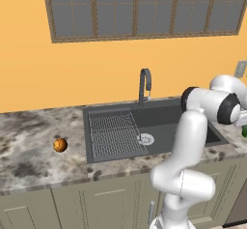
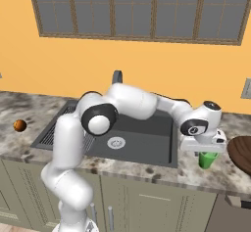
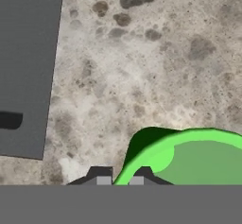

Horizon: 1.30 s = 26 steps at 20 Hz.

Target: Remove the orange and tangerine from the sink. Then move the bowl and cup from the counter to the sink for washing.

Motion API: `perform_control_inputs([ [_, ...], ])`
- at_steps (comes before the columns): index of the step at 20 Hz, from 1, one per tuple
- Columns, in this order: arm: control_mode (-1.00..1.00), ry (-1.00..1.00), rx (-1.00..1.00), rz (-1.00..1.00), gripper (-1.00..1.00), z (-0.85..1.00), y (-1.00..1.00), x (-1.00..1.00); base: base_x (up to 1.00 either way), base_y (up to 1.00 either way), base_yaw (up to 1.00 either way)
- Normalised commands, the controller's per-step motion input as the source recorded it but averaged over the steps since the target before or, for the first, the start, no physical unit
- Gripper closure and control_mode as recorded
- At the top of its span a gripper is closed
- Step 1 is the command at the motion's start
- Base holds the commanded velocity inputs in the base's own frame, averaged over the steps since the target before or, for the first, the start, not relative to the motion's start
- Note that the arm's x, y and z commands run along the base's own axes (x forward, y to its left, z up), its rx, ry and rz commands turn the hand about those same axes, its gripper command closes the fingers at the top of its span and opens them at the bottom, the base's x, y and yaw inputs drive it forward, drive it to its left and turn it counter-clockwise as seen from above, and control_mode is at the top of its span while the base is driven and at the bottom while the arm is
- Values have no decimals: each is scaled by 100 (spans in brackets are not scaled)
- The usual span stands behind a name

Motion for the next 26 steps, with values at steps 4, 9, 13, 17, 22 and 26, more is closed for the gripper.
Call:
perform_control_inputs([
  [4,-100,0,0,0,100,38,20,-18,0,0,0],
  [9,-100,0,0,6,100,34,30,-16,0,0,0],
  [13,-100,0,-5,12,100,23,56,-8,0,0,0],
  [17,-100,0,-6,12,100,24,55,-2,0,0,0],
  [22,-100,0,-2,12,100,16,47,-1,0,0,0],
  [26,-100,0,0,14,100,6,44,0,0,0,0],
])
